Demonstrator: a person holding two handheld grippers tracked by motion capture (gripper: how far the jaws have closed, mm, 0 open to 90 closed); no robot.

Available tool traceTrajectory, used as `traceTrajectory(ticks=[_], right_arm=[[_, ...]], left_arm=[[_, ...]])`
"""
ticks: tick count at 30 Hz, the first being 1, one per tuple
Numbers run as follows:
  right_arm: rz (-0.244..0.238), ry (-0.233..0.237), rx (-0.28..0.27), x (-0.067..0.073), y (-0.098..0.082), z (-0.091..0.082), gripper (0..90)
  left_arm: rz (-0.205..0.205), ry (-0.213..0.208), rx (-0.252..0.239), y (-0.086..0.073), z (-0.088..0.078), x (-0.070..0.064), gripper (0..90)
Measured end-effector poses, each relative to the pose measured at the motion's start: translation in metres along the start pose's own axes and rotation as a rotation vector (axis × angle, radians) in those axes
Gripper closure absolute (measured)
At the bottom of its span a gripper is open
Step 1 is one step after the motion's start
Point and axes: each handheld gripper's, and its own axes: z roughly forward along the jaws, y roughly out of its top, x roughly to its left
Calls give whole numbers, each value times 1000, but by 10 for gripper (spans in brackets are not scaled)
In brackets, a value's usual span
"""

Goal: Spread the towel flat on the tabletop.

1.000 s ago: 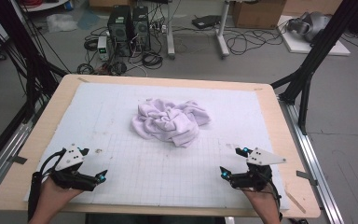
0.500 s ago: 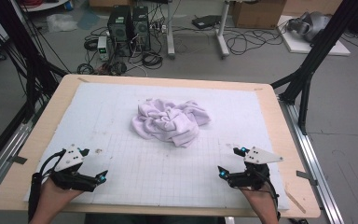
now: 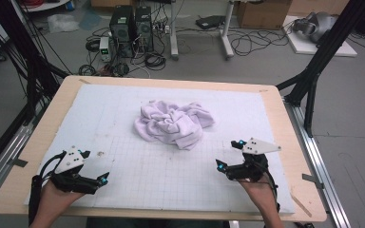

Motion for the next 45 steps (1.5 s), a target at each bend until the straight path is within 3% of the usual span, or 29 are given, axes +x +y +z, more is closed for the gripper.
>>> traceTrajectory(ticks=[13, 19, 23, 30, 31, 38, 39, 40, 42, 45], right_arm=[[-56, 20, 20, -16, 59, 35, 107], [-83, 51, 49, -18, 90, 64, 119], [-91, 82, 70, -14, 100, 82, 154], [-101, 129, 128, -4, 99, 116, 222], [-103, 144, 153, -3, 95, 127, 256], [-99, 146, 224, 0, 82, 154, 335], [-118, 122, 261, 1, 77, 162, 394], [-118, 122, 261, 1, 77, 162, 394], [-119, 108, 280, 2, 71, 168, 486], [-123, 126, 271, 1, 67, 171, 648]], left_arm=[[3, -5, -4, 3, 2, -1, 20], [3, -3, -2, 3, 3, 0, 20], [-1, -4, -3, 3, 3, 1, 20], [2, -2, 2, 2, 4, 2, 27], [2, -1, 3, 2, 4, 2, 27], [-4, 5, 5, 1, 4, 3, 28], [-3, 4, 6, 1, 5, 3, 28], [-1, 4, 10, 1, 4, 3, 28], [-2, 7, 14, 1, 5, 4, 28], [-4, 9, 16, 0, 5, 4, 28]])
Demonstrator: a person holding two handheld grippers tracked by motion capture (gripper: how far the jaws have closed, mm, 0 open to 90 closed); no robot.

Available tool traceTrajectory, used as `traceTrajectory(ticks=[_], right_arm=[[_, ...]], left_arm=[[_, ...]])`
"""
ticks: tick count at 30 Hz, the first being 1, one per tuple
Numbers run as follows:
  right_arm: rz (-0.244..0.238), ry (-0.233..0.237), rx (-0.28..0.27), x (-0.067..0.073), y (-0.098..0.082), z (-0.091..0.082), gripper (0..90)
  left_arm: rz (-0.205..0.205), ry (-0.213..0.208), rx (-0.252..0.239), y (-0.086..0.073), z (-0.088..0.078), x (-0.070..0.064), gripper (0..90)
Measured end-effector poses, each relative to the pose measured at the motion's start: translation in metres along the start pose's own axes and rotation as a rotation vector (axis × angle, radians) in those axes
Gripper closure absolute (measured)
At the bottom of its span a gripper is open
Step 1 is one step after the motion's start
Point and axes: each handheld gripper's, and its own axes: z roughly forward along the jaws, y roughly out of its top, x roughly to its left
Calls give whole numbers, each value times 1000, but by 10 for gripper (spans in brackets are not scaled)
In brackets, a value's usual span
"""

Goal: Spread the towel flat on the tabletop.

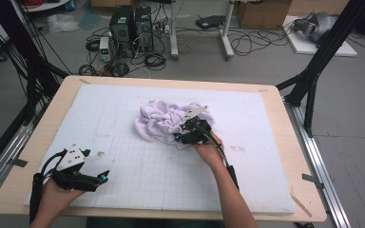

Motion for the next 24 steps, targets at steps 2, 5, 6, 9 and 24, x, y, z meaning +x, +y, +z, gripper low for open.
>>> traceTrajectory(ticks=[2, 5, 6, 9, 24], right_arm=[[-16, 0, -3, 1, 1, -4, 729], [-28, 33, -28, 4, 4, -14, 791], [-34, 53, -48, 6, 6, -21, 794], [-59, 75, -69, 12, 7, -33, 797], [-160, 181, -161, 63, 0, -106, 799]], left_arm=[[-1, 2, -2, 0, -1, 0, 28], [-5, 0, -4, 0, -1, 1, 28], [-7, 0, -6, 0, 0, 0, 28], [-2, -2, -6, 1, -1, 0, 28], [3, -16, -23, 3, -2, -3, 63]])
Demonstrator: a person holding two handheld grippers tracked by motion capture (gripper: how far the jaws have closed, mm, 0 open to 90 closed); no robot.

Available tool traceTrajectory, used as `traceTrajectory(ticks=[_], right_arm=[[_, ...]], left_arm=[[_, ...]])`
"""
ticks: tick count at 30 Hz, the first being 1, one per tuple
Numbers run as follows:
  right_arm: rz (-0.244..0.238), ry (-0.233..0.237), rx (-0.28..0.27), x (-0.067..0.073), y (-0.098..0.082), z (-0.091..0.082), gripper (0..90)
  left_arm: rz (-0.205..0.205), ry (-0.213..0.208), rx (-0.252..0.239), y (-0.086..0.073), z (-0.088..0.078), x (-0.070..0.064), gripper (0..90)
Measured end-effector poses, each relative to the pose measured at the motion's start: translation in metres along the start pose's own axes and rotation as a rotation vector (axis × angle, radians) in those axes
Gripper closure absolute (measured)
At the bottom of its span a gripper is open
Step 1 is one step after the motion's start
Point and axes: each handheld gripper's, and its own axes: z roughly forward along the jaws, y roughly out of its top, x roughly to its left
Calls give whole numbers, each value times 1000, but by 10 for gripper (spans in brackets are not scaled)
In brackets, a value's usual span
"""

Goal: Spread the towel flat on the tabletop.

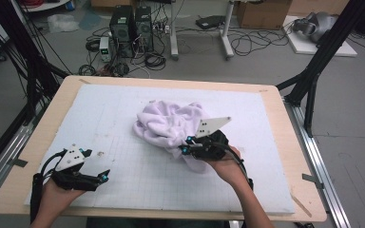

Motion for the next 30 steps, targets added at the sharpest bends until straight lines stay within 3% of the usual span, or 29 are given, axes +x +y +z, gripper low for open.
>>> traceTrajectory(ticks=[4, 5, 6, 8, 10, 13, 15, 16, 17, 22, 24, 26, 30], right_arm=[[-2, 51, -10, 27, -8, -10, 799], [-2, 51, -10, 27, -8, -10, 799], [4, 78, -7, 36, -16, -8, 797], [8, 92, 5, 38, -21, -6, 792], [13, 102, 37, 40, -31, 0, 702], [66, 112, 0, 35, -39, -4, 591], [89, 91, -37, 30, -41, -11, 557], [92, 43, -47, 23, -43, -17, 530], [92, 43, -47, 23, -43, -17, 530], [111, -30, -6, 8, -55, -13, 512], [128, -26, 5, 3, -61, -8, 508], [125, -38, 64, -3, -67, 2, 500], [115, -45, 104, -6, -70, 9, 502]], left_arm=[[1, -4, 0, 1, 1, -1, 63], [1, -5, 0, 1, 0, -1, 63], [0, -5, -1, 1, 0, -1, 63], [-1, -11, -2, 1, 1, -1, 64], [3, -16, -2, 3, 3, -3, 65], [9, -30, -4, 5, 5, -4, 86], [10, -41, -7, 7, 7, -4, 102], [11, -48, -7, 9, 9, -4, 126], [11, -55, -9, 10, 10, -4, 126], [39, -95, -12, 21, 20, -8, 212], [53, -113, -7, 25, 27, -10, 261], [65, -130, 10, 30, 37, -10, 316], [86, -171, 40, 43, 62, -11, 373]])
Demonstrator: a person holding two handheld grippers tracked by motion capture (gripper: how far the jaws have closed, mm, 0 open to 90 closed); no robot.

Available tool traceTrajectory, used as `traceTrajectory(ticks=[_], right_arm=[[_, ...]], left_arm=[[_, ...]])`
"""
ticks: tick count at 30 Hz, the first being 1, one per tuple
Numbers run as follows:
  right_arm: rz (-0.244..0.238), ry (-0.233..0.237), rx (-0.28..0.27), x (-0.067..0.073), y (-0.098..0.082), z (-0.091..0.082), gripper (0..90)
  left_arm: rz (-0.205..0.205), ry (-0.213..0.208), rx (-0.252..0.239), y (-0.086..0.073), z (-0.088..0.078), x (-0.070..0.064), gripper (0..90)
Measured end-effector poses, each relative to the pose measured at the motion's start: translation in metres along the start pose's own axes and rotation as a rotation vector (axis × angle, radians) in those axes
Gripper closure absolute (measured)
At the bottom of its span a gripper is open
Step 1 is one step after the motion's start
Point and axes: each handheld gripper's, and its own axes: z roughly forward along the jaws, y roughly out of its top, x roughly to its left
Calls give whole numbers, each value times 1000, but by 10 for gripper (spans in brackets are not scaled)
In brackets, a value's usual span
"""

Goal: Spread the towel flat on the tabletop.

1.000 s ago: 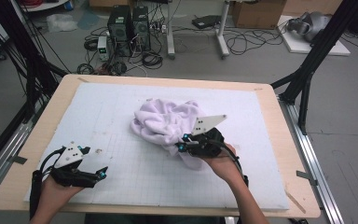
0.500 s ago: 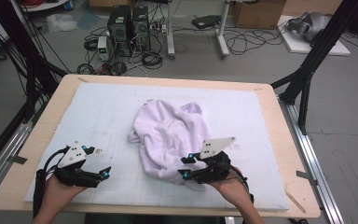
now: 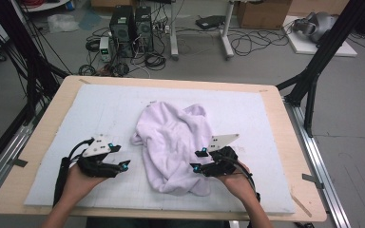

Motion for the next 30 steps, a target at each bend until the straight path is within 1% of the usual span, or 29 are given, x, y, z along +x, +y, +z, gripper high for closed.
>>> traceTrajectory(ticks=[1, 2, 4, 5, 7, 9, 10, 11, 13, 14, 15, 16, 17, 18, 19, 20, 21, 22, 23, 25, 26, 27, 28, 29, 30], right_arm=[[0, 3, 5, -1, -2, 2, 503], [6, 8, 19, -3, -6, 4, 505], [7, 7, 21, -4, -8, 4, 506], [14, 10, 23, -4, -10, 4, 506], [13, 10, 25, -4, -15, 4, 506], [17, 16, 41, -4, -22, 5, 506], [17, 16, 41, -4, -22, 5, 506], [14, 14, 49, -3, -23, 7, 507], [7, 17, 69, -2, -24, 12, 518], [4, 17, 87, -1, -24, 15, 524], [4, 28, 85, -1, -24, 18, 554], [4, 28, 85, -1, -24, 18, 554], [11, 35, 84, -1, -24, 19, 571], [18, 45, 80, -2, -25, 19, 593], [25, 57, 78, -3, -26, 18, 632], [24, 61, 74, -4, -27, 18, 674], [30, 70, 73, -4, -27, 18, 723], [23, 77, 74, -5, -27, 17, 782], [12, 64, 79, -4, -28, 17, 827], [6, 61, 80, -3, -28, 16, 851], [-1, 57, 79, -3, -27, 15, 855], [-7, 57, 68, -1, -26, 12, 860], [-5, 58, 54, 0, -26, 10, 861], [-5, 58, 54, 0, -26, 10, 861], [-6, 60, 41, 0, -25, 8, 862]], left_arm=[[1, -11, 1, 4, 6, 1, 392], [3, -27, 5, 7, 12, 2, 439], [6, -57, 13, 13, 23, 3, 457], [17, -76, 18, 15, 28, 3, 493], [29, -108, 34, 18, 38, 1, 517], [36, -117, 46, 20, 47, -2, 525], [37, -121, 58, 20, 52, -2, 525], [42, -117, 78, 21, 56, -1, 525], [43, -124, 109, 19, 66, 0, 535], [53, -126, 127, 19, 70, 0, 548], [62, -128, 135, 18, 73, -1, 602], [61, -133, 128, 17, 75, -1, 602], [64, -136, 124, 17, 75, -1, 634], [67, -137, 127, 18, 74, -1, 693], [75, -138, 134, 18, 73, -1, 758], [76, -140, 136, 18, 73, -1, 796], [62, -143, 131, 18, 72, -1, 812], [63, -140, 138, 19, 70, -1, 824], [73, -136, 141, 19, 68, -2, 824], [89, -128, 129, 20, 60, -7, 828], [94, -130, 119, 21, 55, -9, 828], [99, -131, 114, 20, 49, -11, 828], [98, -127, 101, 18, 43, -13, 828], [83, -127, 86, 16, 37, -15, 828], [75, -128, 75, 14, 31, -16, 828]])
